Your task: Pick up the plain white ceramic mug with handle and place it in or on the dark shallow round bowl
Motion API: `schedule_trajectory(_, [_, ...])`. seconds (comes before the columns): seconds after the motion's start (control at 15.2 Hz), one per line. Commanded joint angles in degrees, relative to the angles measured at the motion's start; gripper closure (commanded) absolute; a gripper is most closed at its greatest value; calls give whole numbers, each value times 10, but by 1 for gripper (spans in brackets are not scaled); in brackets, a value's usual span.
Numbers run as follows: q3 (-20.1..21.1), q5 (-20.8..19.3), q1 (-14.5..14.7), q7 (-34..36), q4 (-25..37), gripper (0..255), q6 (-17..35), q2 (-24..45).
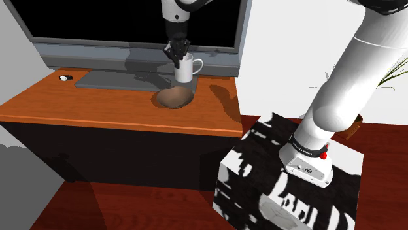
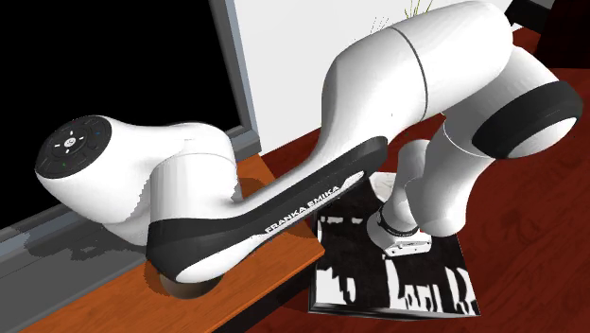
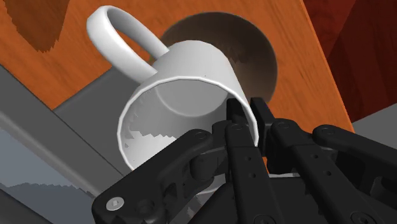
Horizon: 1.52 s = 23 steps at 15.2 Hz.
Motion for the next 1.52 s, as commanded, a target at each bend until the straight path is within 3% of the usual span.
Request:
schedule_trajectory(0.0, [4, -16, 4, 12, 65, 255, -17, 51])
schedule_trajectory(0.07, [4, -20, 6, 14, 81, 255, -22, 62])
schedule_trajectory(1.45, [1, -36, 8, 29, -34, 255, 125, 97])
